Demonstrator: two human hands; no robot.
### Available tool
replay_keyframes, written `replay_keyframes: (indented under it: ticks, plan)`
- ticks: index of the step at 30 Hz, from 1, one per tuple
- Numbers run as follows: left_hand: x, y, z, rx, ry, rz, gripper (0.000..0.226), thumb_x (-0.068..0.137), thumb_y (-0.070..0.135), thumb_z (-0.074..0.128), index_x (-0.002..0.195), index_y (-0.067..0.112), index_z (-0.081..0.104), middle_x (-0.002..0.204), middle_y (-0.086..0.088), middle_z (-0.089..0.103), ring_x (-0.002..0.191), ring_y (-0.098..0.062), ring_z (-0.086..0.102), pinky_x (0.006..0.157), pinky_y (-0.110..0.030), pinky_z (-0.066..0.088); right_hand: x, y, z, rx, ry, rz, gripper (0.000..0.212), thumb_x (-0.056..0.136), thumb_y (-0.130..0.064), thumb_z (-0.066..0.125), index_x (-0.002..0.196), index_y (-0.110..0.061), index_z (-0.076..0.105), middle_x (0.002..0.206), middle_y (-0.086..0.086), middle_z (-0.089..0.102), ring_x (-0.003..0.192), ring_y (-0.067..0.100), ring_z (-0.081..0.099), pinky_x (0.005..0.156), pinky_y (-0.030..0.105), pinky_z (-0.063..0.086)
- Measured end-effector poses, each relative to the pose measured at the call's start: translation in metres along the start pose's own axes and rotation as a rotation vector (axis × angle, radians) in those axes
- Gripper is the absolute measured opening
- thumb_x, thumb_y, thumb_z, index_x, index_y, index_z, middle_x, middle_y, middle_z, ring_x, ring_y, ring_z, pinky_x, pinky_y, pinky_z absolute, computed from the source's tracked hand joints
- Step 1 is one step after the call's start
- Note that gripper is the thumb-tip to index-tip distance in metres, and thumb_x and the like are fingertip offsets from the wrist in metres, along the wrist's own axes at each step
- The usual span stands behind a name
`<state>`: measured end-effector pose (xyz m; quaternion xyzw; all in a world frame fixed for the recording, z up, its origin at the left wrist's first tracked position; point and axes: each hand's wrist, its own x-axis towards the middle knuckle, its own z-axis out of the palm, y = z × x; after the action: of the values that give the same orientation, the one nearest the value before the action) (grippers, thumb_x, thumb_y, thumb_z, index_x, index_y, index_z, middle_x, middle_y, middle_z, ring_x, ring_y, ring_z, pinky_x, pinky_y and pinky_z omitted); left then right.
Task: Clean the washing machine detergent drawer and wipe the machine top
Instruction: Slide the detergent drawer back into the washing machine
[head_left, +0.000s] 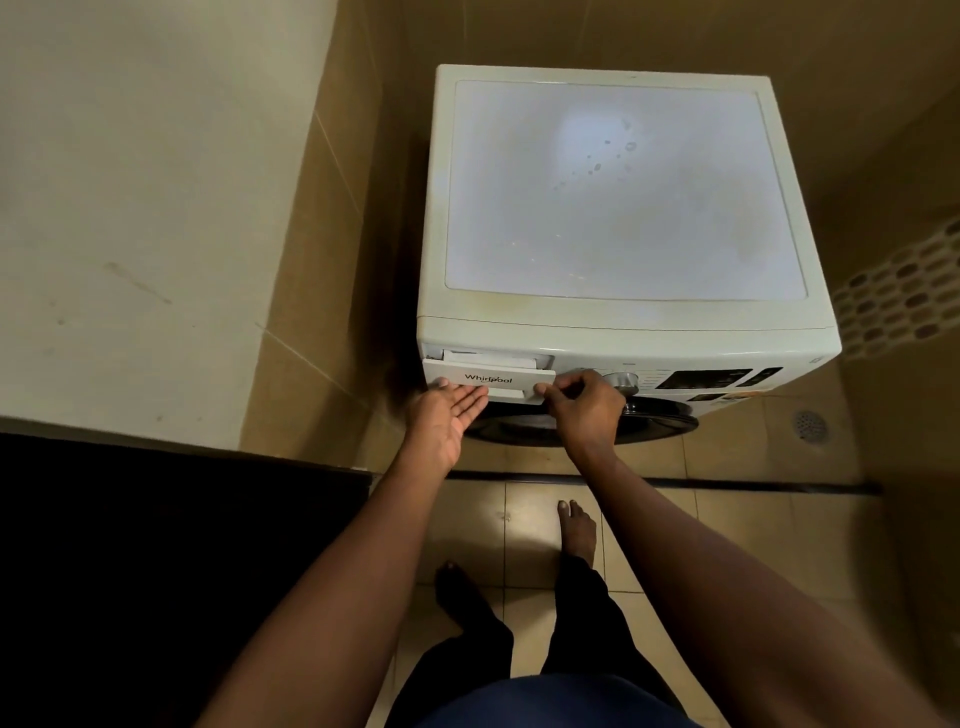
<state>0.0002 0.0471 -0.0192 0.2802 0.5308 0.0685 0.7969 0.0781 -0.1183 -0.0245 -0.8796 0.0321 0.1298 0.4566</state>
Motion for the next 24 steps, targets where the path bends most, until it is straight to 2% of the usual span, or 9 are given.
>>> replay_keyframes:
  ticks: [4, 12, 15, 19, 21, 24]
  plan:
    - [0.011, 0.007, 0.011, -0.011, 0.000, 0.002, 0.024, 0.105, -0.005, 0.031, 0.093, 0.006, 0.048, 0.119, -0.038, 0.057, 0.107, -0.046, 0.063, 0.097, -0.050, 0.053, 0.012, 0.000, 0.006, 0.005, 0.020, 0.082, 0.026, 0.079, -0.040, 0.086, 0.075, -0.022, 0.068, 0.072, -0.006, 0.072, 0.066, 0.010, 0.072, 0.071, 0.041, 0.063]
    - [0.024, 0.008, 0.027, -0.019, 0.045, -0.026, 0.024, 0.103, -0.010, 0.030, 0.099, 0.002, 0.050, 0.120, -0.037, 0.054, 0.122, -0.051, 0.055, 0.108, -0.055, 0.047, 0.019, -0.011, 0.013, -0.031, 0.078, 0.180, 0.029, 0.078, -0.042, 0.086, 0.070, -0.018, 0.072, 0.063, -0.005, 0.071, 0.059, 0.010, 0.070, 0.070, 0.032, 0.062]
    - [0.026, 0.006, 0.029, -0.002, 0.056, -0.021, 0.023, 0.102, -0.012, 0.032, 0.106, 0.001, 0.050, 0.123, -0.036, 0.054, 0.125, -0.050, 0.054, 0.110, -0.056, 0.045, 0.019, -0.014, 0.012, -0.042, 0.082, 0.186, 0.029, 0.077, -0.041, 0.087, 0.070, -0.018, 0.071, 0.063, -0.004, 0.071, 0.059, 0.011, 0.071, 0.068, 0.032, 0.062]
    - [0.027, 0.004, 0.028, 0.023, 0.022, -0.029, 0.022, 0.101, -0.011, 0.032, 0.102, 0.001, 0.051, 0.129, -0.036, 0.055, 0.125, -0.048, 0.056, 0.107, -0.055, 0.048, 0.018, -0.015, 0.010, -0.055, 0.058, 0.188, 0.030, 0.076, -0.043, 0.087, 0.069, -0.020, 0.071, 0.063, -0.004, 0.071, 0.059, 0.013, 0.071, 0.068, 0.035, 0.063]
    - [0.026, 0.004, 0.031, 0.064, -0.003, -0.028, 0.020, 0.103, -0.006, 0.033, 0.109, 0.000, 0.051, 0.133, -0.034, 0.054, 0.126, -0.046, 0.057, 0.103, -0.054, 0.050, 0.021, -0.017, 0.005, -0.063, 0.013, 0.170, 0.031, 0.078, -0.046, 0.085, 0.071, -0.020, 0.070, 0.062, -0.003, 0.071, 0.058, 0.014, 0.072, 0.067, 0.039, 0.064]
    - [0.018, 0.000, 0.026, 0.180, -0.039, -0.003, 0.025, 0.107, 0.008, 0.040, 0.129, 0.001, 0.049, 0.136, -0.029, 0.055, 0.120, -0.042, 0.060, 0.093, -0.050, 0.055, 0.017, -0.022, -0.013, -0.090, -0.126, 0.113, 0.030, 0.087, -0.046, 0.078, 0.078, -0.019, 0.070, 0.064, -0.001, 0.072, 0.060, 0.013, 0.072, 0.067, 0.043, 0.064]
